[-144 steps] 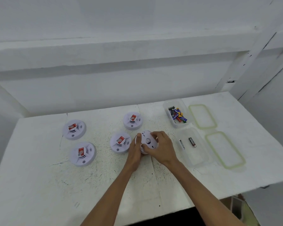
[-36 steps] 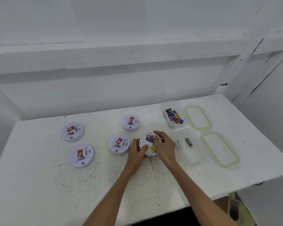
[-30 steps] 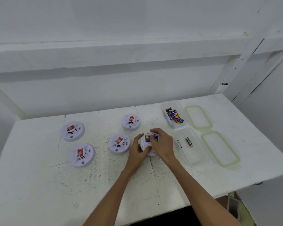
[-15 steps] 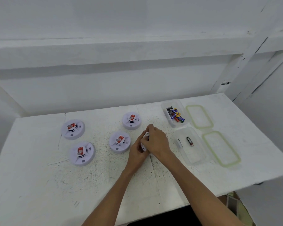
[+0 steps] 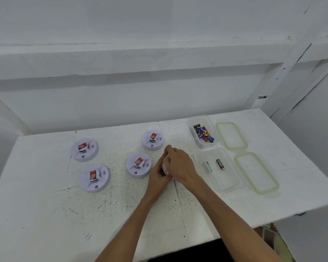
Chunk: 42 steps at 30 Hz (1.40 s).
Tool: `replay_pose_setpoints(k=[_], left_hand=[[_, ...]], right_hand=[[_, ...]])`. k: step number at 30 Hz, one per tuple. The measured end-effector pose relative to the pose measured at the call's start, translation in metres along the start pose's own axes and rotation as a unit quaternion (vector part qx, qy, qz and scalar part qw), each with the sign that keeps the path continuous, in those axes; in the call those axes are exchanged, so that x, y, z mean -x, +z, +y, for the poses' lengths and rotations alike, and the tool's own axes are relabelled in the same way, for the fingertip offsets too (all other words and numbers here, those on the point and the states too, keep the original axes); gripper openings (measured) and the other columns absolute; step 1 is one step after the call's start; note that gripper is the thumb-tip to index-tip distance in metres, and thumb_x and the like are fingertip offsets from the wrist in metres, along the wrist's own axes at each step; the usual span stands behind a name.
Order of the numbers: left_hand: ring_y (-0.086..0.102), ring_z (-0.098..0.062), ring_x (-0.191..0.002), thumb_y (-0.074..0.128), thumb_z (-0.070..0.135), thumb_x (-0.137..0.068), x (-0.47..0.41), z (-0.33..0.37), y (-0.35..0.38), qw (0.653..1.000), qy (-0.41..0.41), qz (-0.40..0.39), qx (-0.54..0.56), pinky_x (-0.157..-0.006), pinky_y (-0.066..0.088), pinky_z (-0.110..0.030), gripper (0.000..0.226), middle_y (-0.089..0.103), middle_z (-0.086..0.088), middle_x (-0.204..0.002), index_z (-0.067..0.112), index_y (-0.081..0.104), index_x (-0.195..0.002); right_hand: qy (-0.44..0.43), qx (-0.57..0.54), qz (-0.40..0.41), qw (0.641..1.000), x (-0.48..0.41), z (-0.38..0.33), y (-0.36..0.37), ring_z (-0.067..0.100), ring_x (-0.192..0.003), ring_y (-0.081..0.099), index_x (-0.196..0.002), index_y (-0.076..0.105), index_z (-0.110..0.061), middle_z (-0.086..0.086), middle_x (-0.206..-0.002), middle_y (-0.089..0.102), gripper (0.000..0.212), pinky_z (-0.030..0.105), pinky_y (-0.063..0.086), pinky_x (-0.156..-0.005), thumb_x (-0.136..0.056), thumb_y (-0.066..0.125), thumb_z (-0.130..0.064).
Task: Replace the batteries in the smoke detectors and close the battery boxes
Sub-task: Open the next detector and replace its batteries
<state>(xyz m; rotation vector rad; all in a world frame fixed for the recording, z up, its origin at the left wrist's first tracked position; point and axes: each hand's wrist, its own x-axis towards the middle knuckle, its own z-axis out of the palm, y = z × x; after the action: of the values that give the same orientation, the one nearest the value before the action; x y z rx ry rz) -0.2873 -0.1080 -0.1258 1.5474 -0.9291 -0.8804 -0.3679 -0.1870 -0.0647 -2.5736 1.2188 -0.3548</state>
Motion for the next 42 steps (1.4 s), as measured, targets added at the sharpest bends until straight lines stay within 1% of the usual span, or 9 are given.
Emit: replay_pose_setpoints(k=[5, 9, 12, 16, 25, 29, 32, 36, 42], left_hand=[[0.065, 0.000, -0.120, 0.067, 0.002, -0.096, 0.003, 0.008, 0.000, 1.000, 0.008, 0.002, 0.024, -0.094, 0.055, -0.019, 0.054, 0.068, 0.012, -0.131, 0.022, 0.054, -0.145], [0.062, -0.005, -0.127, 0.067, 0.024, -0.093, 0.003, 0.006, 0.000, 0.999, 0.007, 0.001, 0.045, -0.103, 0.054, -0.026, 0.061, 0.063, 0.007, -0.142, 0.021, 0.049, -0.151], [0.060, -0.005, -0.130, 0.068, 0.037, -0.088, 0.004, 0.009, 0.000, 0.999, 0.004, 0.001, 0.050, -0.103, 0.053, -0.025, 0.071, 0.061, 0.009, -0.145, 0.023, 0.047, -0.153], [0.059, -0.002, -0.130, 0.068, 0.020, -0.100, 0.003, 0.009, 0.000, 0.998, 0.003, 0.008, 0.059, -0.094, 0.055, -0.020, 0.059, 0.058, 0.012, -0.146, 0.026, 0.045, -0.154], [0.062, -0.004, -0.126, 0.069, 0.015, -0.098, 0.001, 0.003, 0.000, 0.998, -0.004, 0.001, 0.055, -0.095, 0.054, -0.019, 0.062, 0.061, 0.005, -0.143, 0.020, 0.044, -0.154], [0.065, -0.004, -0.122, 0.072, 0.012, -0.096, 0.000, 0.002, 0.000, 0.998, -0.009, -0.007, 0.067, -0.091, 0.057, -0.022, 0.064, 0.064, 0.003, -0.141, 0.021, 0.044, -0.153], [0.064, -0.005, -0.123, 0.073, 0.012, -0.096, 0.000, 0.000, 0.000, 0.998, -0.013, -0.010, 0.060, -0.093, 0.057, -0.023, 0.067, 0.063, 0.003, -0.142, 0.019, 0.043, -0.155], [0.064, 0.000, -0.121, 0.073, 0.013, -0.096, 0.000, 0.001, 0.000, 0.998, -0.013, -0.019, 0.054, -0.090, 0.057, -0.020, 0.066, 0.063, 0.008, -0.140, 0.022, 0.044, -0.154], [0.064, 0.000, -0.121, 0.074, 0.015, -0.095, 0.000, 0.001, 0.000, 0.998, -0.012, -0.020, 0.051, -0.090, 0.058, -0.021, 0.067, 0.063, 0.009, -0.139, 0.023, 0.044, -0.154]], right_hand=[[-0.033, -0.087, 0.057, 0.994, 0.009, 0.009, 0.002, 0.018, -0.093, 0.059, -0.111, 0.061, -0.012, 0.002, -0.106, 0.066, 0.022, 0.030, 0.051, -0.074, -0.094, 0.049, -0.020], [-0.055, -0.103, 0.067, 0.991, 0.013, 0.017, 0.005, 0.014, -0.095, 0.060, -0.114, 0.062, -0.012, 0.000, -0.113, 0.063, 0.024, 0.023, 0.050, -0.080, -0.095, 0.053, -0.022], [-0.054, -0.103, 0.044, 0.992, 0.012, 0.023, 0.005, 0.016, -0.107, 0.059, -0.121, 0.060, -0.013, 0.000, -0.123, 0.061, 0.030, 0.029, 0.053, -0.087, -0.095, 0.055, -0.026], [-0.060, -0.082, 0.038, 0.994, 0.011, 0.027, 0.005, 0.016, -0.132, 0.042, -0.130, 0.056, -0.012, 0.002, -0.140, 0.052, 0.034, 0.033, 0.050, -0.099, -0.100, 0.052, -0.028], [-0.043, -0.122, 0.143, 0.981, 0.022, 0.026, -0.011, 0.015, -0.106, 0.055, -0.117, 0.059, -0.016, -0.002, -0.110, 0.061, 0.019, 0.031, 0.056, -0.072, -0.101, 0.053, -0.023], [0.039, -0.158, 0.184, 0.969, 0.026, 0.044, -0.027, 0.004, -0.092, 0.057, -0.117, 0.058, -0.023, -0.007, -0.104, 0.059, 0.018, 0.010, 0.043, -0.074, -0.102, 0.051, -0.030], [0.109, -0.168, 0.214, 0.956, 0.028, 0.069, -0.036, 0.014, -0.089, 0.059, -0.116, 0.059, -0.021, -0.002, -0.098, 0.063, 0.018, 0.019, 0.044, -0.073, -0.099, 0.054, -0.020], [0.214, -0.150, 0.172, 0.950, 0.034, 0.104, -0.037, 0.026, -0.085, 0.062, -0.114, 0.060, -0.012, 0.006, -0.096, 0.068, 0.022, 0.040, 0.053, -0.075, -0.093, 0.057, -0.008], [0.251, -0.146, 0.096, 0.952, 0.044, 0.125, -0.029, 0.025, -0.093, 0.066, -0.114, 0.069, -0.005, 0.013, -0.104, 0.072, 0.024, 0.031, 0.051, -0.082, -0.092, 0.063, -0.006]])
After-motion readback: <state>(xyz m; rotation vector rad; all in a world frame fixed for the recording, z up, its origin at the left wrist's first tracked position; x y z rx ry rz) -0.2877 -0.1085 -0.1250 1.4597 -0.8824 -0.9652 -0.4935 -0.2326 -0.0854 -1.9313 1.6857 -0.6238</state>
